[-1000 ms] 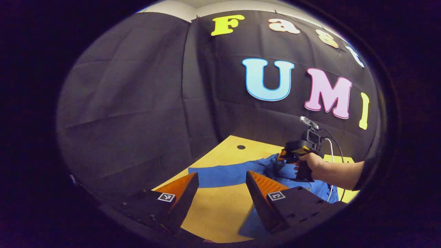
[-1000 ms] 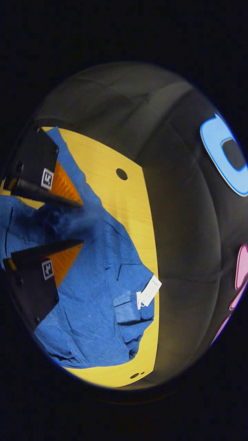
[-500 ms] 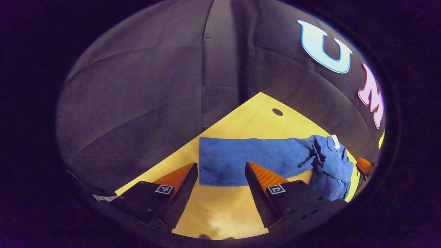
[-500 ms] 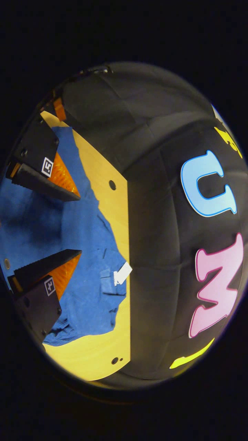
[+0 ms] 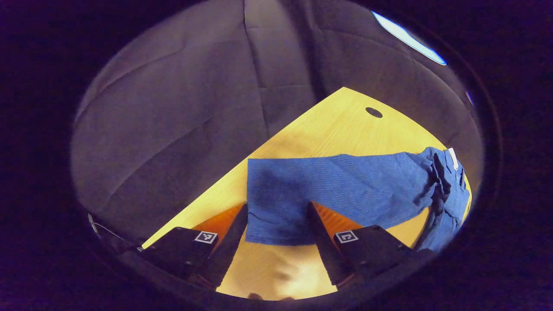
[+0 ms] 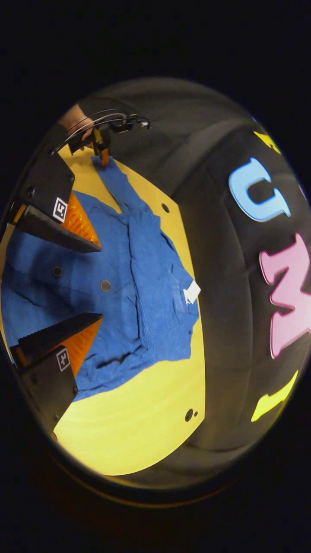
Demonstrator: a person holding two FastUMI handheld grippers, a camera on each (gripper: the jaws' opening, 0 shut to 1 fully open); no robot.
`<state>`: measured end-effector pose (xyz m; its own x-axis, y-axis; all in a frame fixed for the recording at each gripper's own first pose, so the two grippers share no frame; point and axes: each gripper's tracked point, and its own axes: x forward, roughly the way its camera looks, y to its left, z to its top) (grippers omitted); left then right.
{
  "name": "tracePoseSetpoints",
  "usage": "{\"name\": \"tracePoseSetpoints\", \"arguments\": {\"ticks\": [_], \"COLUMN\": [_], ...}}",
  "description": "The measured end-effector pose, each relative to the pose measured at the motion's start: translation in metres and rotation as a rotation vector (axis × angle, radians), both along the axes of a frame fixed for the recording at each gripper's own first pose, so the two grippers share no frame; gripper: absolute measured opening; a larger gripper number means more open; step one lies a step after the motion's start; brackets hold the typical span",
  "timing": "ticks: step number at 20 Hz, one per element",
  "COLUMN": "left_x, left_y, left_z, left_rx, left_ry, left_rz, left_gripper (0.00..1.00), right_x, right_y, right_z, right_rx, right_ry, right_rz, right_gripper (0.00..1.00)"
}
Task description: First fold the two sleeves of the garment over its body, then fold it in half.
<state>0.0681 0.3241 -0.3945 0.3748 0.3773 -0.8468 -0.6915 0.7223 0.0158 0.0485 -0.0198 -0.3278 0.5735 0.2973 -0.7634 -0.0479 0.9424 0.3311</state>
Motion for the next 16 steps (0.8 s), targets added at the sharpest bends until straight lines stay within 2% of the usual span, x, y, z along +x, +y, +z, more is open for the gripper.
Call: {"name": "tracePoseSetpoints", "arguments": {"ticks": [2, 4, 5, 6, 7, 9, 10, 12, 14, 16], "left_x": [0.004, 0.009, 0.013, 0.015, 0.018, 0.031, 0.04, 0.061, 0.096, 0.152], "left_y": [0.002, -0.006, -0.009, -0.012, -0.017, -0.035, -0.045, -0.058, -0.08, -0.138], "left_z": [0.001, 0.005, 0.007, 0.006, 0.011, 0.014, 0.024, 0.052, 0.09, 0.125], "left_rx": [0.001, 0.004, 0.005, 0.015, -0.001, -0.084, -0.089, -0.03, 0.085, 0.085], "left_ry": [-0.002, 0.012, 0.017, 0.035, 0.029, -0.044, -0.082, -0.138, -0.198, -0.321], "left_rz": [-0.001, -0.043, -0.065, -0.071, -0.079, -0.084, -0.088, -0.16, -0.231, -0.339], "left_gripper": [0.8, 0.63, 0.39, 0.28, 0.09, 0.02, 0.02, 0.0, 0.0, 0.0], "right_x": [0.004, 0.002, 0.004, 0.005, 0.006, 0.009, 0.011, 0.015, 0.02, 0.024], "right_y": [-0.019, -0.031, -0.036, -0.041, -0.045, -0.058, -0.063, -0.078, -0.089, -0.104], "right_z": [-0.003, -0.008, -0.009, -0.009, -0.009, -0.009, -0.009, -0.01, -0.011, -0.014], "right_rx": [-0.017, -0.014, -0.003, 0.007, 0.013, -0.004, -0.013, -0.023, -0.018, -0.03], "right_ry": [-0.001, 0.025, 0.036, 0.043, 0.044, 0.028, 0.019, 0.011, 0.01, 0.002], "right_rz": [-0.011, -0.03, -0.048, -0.059, -0.061, -0.062, -0.064, -0.082, -0.1, -0.116], "right_gripper": [0.89, 0.89, 0.89, 0.89, 0.89, 0.9, 0.9, 0.89, 0.89, 0.9]}}
